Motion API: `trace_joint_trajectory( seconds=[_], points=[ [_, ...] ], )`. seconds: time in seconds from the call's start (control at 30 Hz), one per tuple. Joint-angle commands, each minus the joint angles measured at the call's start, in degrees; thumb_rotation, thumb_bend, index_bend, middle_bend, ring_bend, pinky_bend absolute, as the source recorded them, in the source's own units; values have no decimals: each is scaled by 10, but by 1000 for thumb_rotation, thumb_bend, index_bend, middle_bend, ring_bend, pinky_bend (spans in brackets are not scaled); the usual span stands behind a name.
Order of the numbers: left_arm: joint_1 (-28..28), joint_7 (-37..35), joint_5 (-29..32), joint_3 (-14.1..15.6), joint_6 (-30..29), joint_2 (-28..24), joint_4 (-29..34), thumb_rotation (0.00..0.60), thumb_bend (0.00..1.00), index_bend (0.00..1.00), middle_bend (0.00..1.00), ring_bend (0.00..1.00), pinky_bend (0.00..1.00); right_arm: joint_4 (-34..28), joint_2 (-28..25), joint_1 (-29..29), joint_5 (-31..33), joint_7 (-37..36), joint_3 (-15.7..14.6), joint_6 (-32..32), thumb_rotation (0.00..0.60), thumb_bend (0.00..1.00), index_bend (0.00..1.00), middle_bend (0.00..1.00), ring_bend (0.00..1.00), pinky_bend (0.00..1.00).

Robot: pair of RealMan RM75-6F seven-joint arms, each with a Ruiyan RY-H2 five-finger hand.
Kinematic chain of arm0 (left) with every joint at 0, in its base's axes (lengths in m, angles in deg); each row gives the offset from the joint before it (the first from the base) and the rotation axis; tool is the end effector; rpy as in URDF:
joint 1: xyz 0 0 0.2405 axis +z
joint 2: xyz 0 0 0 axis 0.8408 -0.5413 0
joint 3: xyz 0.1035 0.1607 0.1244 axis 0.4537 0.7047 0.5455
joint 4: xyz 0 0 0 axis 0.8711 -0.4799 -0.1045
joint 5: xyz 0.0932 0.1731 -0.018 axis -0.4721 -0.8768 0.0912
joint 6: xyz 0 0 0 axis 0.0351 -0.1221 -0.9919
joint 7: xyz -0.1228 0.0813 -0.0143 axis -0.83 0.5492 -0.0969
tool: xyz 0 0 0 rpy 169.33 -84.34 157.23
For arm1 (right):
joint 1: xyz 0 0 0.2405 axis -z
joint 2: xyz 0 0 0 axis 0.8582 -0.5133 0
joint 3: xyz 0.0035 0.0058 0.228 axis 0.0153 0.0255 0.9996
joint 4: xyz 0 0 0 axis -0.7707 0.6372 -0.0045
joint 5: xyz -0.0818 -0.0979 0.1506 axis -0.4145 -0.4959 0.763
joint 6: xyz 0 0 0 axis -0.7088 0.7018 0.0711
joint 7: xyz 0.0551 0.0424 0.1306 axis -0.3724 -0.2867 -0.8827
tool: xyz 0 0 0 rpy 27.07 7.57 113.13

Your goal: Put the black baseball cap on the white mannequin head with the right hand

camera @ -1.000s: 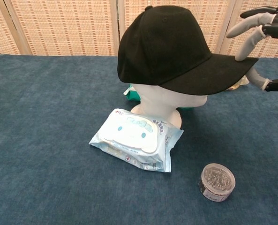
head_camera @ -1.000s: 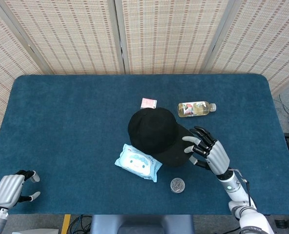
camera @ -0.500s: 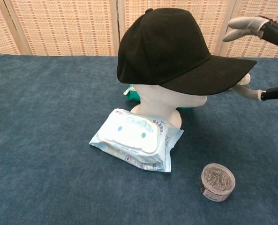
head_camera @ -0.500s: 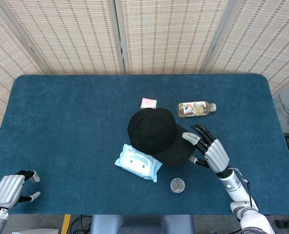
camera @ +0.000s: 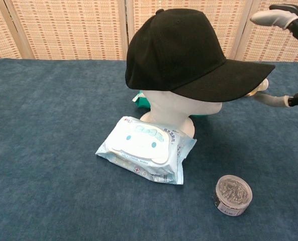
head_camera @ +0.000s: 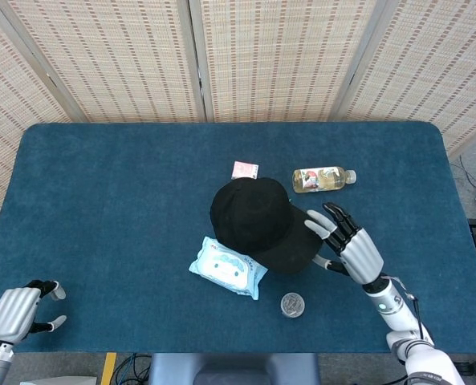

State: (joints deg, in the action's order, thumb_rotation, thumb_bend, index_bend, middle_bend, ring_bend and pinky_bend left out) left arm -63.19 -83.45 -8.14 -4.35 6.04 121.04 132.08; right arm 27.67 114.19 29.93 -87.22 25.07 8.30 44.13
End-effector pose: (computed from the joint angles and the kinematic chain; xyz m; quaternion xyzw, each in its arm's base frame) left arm -0.2860 0.1639 0.1265 -0.6421 -0.4396 -0.3312 0.5336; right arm -0.2114 -0.2746 0.0598 0.6282 -0.1477 0.6783 0.3514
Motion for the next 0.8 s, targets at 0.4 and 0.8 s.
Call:
trace_joint_trajectory(
  seconds=[0.4, 0.8],
  points=[
    [-2, 2, -3, 0, 1, 3, -2, 600, 130, 498, 514, 398, 678, -384, -238, 56, -22, 283, -37, -44, 600, 0, 0, 205, 13, 101],
    [-1, 0, 2, -5, -5, 0, -2, 600, 130, 498, 514, 398, 678, -762, -457, 115, 32, 536, -49, -129, 600, 0, 214, 368, 167, 119]
  ],
)
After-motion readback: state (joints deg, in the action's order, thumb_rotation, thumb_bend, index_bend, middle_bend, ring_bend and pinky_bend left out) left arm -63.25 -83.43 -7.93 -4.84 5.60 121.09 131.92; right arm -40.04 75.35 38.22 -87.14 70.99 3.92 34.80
